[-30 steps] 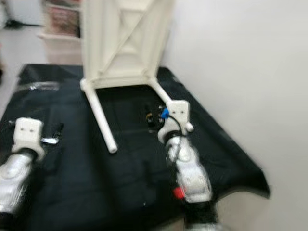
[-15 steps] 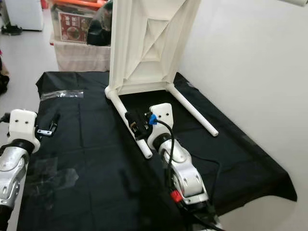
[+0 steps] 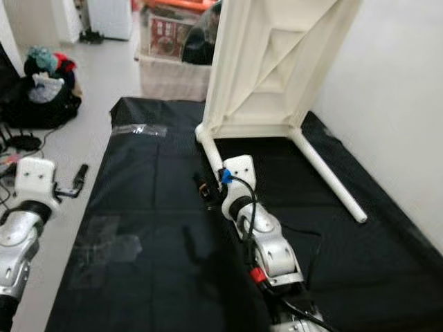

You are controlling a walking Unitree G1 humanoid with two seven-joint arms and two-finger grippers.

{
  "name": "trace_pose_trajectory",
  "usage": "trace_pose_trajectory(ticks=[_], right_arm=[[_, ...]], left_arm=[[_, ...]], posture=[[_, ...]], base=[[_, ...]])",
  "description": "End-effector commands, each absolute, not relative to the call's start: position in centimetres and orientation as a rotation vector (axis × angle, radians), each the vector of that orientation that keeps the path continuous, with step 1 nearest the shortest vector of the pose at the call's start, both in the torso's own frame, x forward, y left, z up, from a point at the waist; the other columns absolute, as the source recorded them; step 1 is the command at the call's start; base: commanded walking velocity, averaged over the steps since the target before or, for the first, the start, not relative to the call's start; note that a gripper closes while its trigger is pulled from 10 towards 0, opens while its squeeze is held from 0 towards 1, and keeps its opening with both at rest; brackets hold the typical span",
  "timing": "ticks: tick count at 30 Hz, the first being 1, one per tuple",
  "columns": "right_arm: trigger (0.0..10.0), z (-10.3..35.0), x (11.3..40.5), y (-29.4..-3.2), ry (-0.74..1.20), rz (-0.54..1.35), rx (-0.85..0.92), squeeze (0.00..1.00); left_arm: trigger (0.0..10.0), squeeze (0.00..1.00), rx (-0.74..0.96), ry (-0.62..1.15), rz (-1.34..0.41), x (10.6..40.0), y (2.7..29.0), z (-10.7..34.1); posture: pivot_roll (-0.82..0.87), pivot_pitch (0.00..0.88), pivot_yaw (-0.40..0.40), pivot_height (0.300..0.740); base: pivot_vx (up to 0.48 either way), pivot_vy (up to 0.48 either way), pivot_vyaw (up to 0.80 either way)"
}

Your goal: Building children table

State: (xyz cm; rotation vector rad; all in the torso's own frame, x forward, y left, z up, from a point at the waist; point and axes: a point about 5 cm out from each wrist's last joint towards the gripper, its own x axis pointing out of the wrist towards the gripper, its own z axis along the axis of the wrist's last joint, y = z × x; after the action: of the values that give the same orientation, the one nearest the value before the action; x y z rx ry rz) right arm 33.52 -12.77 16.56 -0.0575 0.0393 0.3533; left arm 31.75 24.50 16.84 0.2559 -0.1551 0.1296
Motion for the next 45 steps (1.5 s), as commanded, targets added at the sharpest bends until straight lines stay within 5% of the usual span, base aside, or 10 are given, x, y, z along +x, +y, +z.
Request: trace_pose_trajectory(ticks=[1, 9, 27, 28, 29, 45], right_arm=[[10.0, 15.2, 33.9, -14.3, 0.123, 0.303, -0.067, 0.0], [10.0, 10.5, 33.8, -18.1, 0.424, 0.194, -0.154, 0.0], [10.0, 8.5, 32.7, -15.4, 0.543, 0.404, -0.18, 0.0], [3.3, 8.1, 32.8, -15.5, 0.563, 0.383, -0.188, 0.0], [0.0, 7.8, 33.0, -15.8, 0.582, 0.343, -0.173, 0.0], [0.0, 7.0, 32.5, -17.2, 0.619, 0.31, -0.208, 0.0]], left_arm=[[10.0, 0.0, 0.27, -0.135, 0.111, 31.8, 23.9, 16.4], [10.0, 0.0, 0.281, -0.115, 0.128, 31.4, 24.1, 15.9], [10.0, 0.0, 0.285, -0.1, 0.134, 31.7, 24.1, 15.7], [10.0, 0.0, 0.287, -0.099, 0.136, 31.7, 24.1, 15.6], [10.0, 0.0, 0.288, -0.097, 0.138, 31.7, 24.1, 15.6], [10.0, 0.0, 0.298, -0.084, 0.133, 31.4, 23.8, 15.1]], posture=[[0.12, 0.0, -0.142, 0.74], [0.12, 0.0, -0.147, 0.74], [0.11, 0.0, -0.145, 0.74], [0.11, 0.0, -0.146, 0.74], [0.12, 0.0, -0.149, 0.74], [0.1, 0.0, -0.144, 0.74]], base=[[0.0, 0.0, 0.0], [0.0, 0.0, 0.0], [0.0, 0.0, 0.0], [0.0, 0.0, 0.0], [0.0, 0.0, 0.0], [0.0, 0.0, 0.0]])
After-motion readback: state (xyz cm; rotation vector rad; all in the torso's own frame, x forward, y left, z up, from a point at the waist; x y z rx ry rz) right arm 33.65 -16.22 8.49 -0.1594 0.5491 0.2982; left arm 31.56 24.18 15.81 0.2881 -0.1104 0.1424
